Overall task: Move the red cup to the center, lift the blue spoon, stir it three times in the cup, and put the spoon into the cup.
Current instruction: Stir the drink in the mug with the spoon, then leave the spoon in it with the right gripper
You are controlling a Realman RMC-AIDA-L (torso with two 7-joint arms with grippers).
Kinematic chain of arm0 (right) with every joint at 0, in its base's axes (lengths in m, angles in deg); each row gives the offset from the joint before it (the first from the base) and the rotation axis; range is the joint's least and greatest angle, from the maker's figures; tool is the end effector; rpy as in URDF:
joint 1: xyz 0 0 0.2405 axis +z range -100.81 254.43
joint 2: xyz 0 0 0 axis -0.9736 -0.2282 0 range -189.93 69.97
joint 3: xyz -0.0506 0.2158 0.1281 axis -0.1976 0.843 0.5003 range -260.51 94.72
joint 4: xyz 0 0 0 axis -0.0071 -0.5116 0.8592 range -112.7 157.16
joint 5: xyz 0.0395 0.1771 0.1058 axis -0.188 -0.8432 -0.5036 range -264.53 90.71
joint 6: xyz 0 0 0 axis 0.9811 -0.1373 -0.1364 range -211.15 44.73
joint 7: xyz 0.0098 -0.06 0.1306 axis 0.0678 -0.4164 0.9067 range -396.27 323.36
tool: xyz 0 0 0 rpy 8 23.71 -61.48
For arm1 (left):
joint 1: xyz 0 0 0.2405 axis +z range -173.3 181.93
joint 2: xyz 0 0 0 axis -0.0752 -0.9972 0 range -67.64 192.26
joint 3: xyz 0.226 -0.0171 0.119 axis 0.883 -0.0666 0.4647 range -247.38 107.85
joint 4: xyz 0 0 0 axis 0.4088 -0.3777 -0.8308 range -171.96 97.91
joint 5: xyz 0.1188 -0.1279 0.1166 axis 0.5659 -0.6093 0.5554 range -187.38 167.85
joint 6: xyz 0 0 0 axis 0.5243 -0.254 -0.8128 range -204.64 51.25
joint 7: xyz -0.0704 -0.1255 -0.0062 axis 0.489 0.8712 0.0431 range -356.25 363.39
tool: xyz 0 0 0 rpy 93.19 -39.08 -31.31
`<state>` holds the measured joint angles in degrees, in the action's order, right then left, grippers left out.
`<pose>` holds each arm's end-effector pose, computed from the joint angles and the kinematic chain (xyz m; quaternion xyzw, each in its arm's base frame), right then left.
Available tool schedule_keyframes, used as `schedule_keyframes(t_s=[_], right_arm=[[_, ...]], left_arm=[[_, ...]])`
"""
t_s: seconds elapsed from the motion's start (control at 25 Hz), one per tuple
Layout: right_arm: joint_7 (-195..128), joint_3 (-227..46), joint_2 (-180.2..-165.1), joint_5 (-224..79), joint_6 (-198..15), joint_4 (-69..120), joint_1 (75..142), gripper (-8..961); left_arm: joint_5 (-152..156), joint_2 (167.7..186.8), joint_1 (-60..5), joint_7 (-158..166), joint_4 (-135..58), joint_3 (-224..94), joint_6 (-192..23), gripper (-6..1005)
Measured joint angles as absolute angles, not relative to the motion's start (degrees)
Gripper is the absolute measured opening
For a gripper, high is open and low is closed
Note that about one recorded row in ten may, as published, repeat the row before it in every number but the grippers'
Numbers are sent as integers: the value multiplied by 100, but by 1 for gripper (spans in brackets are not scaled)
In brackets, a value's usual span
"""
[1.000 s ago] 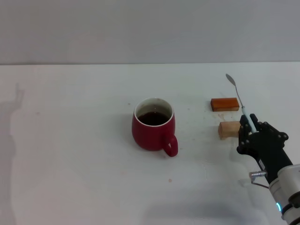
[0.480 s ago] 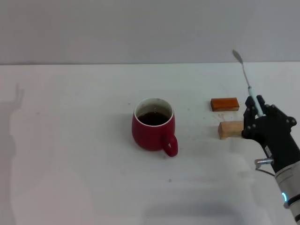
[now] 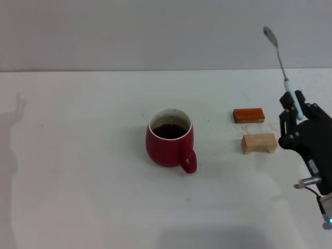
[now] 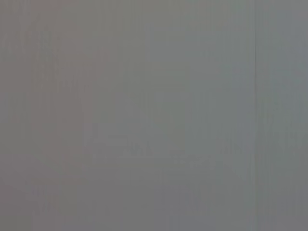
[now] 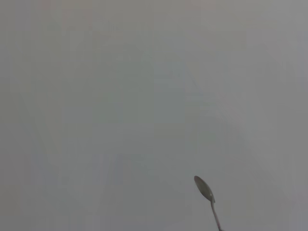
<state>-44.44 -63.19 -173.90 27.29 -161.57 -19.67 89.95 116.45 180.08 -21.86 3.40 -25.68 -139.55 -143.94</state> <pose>0.2506 0.2531 -0.0547 -0.6956 0.2028 0.4254 0.5423 -0.3514 0.3490 0.0566 -0.5358 -0.2461 -0.2951 0.7518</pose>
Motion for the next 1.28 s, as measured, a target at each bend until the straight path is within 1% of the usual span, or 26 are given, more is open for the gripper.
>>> schedule_keyframes(t_s=[0.08,0.2,0.24,0.44,0.76,1.0,1.2,1.28], right_arm=[[-4180,-6319,-17368,2833,-16264,-1877,8998,139],[-4058,-6320,-17299,2950,-16271,-1834,9018,138],[-4045,-6324,-17255,2986,-16233,-1810,9041,138],[-4067,-6299,-17205,2978,-16188,-1748,9052,138],[-4412,-5893,-17227,2957,-15637,-1821,8970,138],[-5215,-5439,-17199,2960,-15001,-2371,8782,138],[-6158,-5023,-17234,2951,-14444,-2919,8573,138],[-6870,-4593,-17316,2940,-13953,-3358,8349,139]], left_arm=[[11651,18008,-2169,340,-2547,-13955,-14394,842],[11654,18012,-2163,340,-2535,-13954,-14394,842],[11654,18014,-2162,340,-2531,-13955,-14394,842],[11654,18017,-2152,339,-2518,-13955,-14393,842],[11660,18025,-2149,339,-2516,-13955,-14393,842],[11652,18035,-2143,339,-2516,-13955,-14394,842],[11653,18035,-2143,339,-2516,-13954,-14393,842],[11647,18035,-2143,339,-2516,-13954,-14393,842]])
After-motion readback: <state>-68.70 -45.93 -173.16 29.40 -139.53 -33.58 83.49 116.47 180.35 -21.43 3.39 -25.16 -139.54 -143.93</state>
